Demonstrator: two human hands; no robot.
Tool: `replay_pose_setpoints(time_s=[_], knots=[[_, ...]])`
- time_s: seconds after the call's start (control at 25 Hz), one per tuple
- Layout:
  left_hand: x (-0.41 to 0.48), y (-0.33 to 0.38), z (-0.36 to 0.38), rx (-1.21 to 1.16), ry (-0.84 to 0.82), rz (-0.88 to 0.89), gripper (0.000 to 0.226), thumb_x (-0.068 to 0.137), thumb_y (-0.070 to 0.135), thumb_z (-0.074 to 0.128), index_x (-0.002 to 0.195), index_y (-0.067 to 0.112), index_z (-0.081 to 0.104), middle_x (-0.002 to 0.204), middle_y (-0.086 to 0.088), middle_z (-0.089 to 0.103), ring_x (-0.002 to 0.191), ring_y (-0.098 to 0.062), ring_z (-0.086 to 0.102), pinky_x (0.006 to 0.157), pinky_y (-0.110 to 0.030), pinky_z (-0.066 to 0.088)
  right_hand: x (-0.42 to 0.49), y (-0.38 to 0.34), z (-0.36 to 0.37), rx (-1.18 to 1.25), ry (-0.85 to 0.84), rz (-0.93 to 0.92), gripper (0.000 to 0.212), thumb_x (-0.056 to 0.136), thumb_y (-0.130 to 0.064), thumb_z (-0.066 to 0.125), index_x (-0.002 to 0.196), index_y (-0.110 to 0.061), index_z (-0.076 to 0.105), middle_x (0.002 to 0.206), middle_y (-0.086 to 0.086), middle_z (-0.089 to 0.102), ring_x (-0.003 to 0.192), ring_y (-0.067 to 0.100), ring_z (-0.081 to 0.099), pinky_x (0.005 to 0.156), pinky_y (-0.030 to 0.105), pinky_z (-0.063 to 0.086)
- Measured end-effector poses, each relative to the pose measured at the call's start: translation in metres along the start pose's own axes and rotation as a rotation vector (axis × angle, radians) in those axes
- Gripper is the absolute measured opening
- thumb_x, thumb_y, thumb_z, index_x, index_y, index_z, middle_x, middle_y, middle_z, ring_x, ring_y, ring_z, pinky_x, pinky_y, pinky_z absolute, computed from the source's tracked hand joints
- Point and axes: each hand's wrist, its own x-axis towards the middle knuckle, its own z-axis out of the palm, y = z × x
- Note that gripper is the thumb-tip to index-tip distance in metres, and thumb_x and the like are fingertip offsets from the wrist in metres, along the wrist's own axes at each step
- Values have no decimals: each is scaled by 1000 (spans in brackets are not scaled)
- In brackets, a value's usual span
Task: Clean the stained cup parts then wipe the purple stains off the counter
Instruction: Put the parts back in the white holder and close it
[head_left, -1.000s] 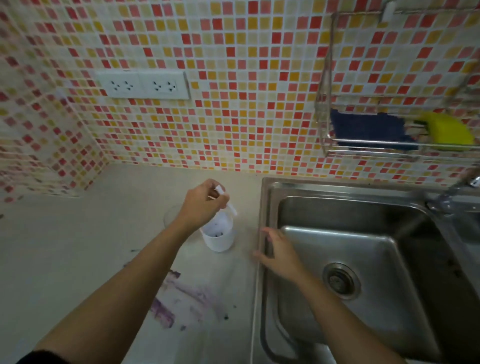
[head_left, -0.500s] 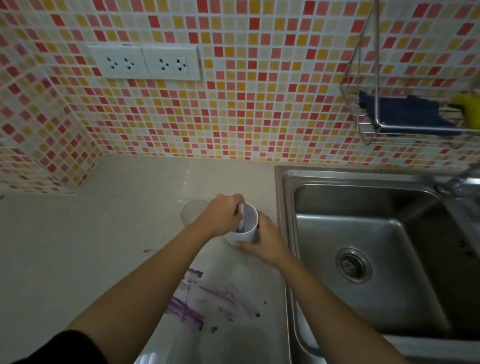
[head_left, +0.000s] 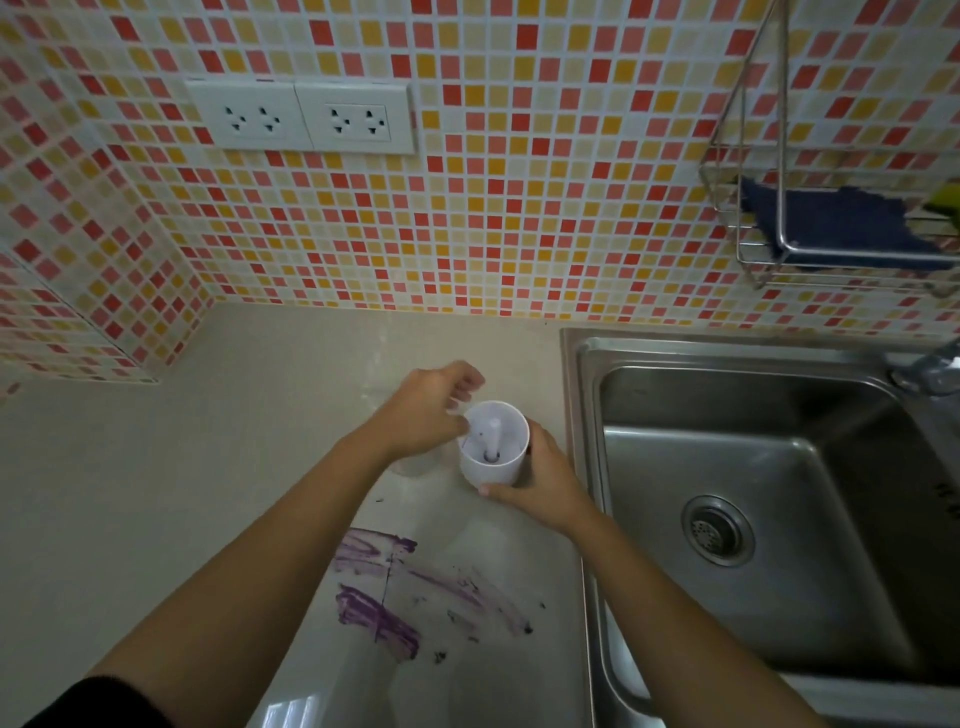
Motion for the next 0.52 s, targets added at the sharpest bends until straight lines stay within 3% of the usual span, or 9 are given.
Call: replay_pose_setpoints(time_s=[0.12, 0.2, 0.24, 0.36, 0.52], knots=[[-9, -31, -22, 146, 52, -118, 72, 76, 19, 72, 138, 21, 37, 147, -8, 37, 130, -25, 38, 101, -35, 40, 2, -2, 5, 46, 19, 24, 89, 57, -25, 89, 129, -24, 38, 121, -11, 52, 108, 6, 51, 77, 0, 37], [-20, -55, -19, 255, -81, -242, 97, 70, 37, 77, 146, 27, 18, 157, -6, 10, 142, -34, 11, 110, -49, 26, 2, -6, 8, 76, 34, 33, 82, 60, -21, 88, 124, -29, 38, 116, -11, 53, 103, 7, 53, 75, 3, 41], [-25, -64, -12, 234, -129, -278, 106, 67, 41, 79, 147, 29, 11, 158, -7, 5, 143, -36, 7, 111, -51, 22, 1, -7, 8, 88, 39, 32, 80, 60, -21, 88, 122, -31, 38, 115, -11, 54, 103, 7, 54, 79, 9, 45], [-33, -76, 12, -8, -23, -246, 102, 64, 31, 83, 144, 28, 19, 146, -15, 31, 128, -35, 37, 101, -43, 40, -3, -12, -4, 59, 90, 2, 83, 54, -30, 89, 122, -33, 41, 120, -10, 55, 108, 9, 55, 88, 31, 50], [-26, -51, 31, -216, 184, -149, 96, 63, 29, 82, 140, 30, 25, 126, -2, 42, 110, -21, 49, 84, -31, 47, -5, -32, -54, -216, 261, 6, 89, 50, -26, 89, 127, -22, 43, 123, 2, 44, 102, 12, 45, 81, 29, 42]])
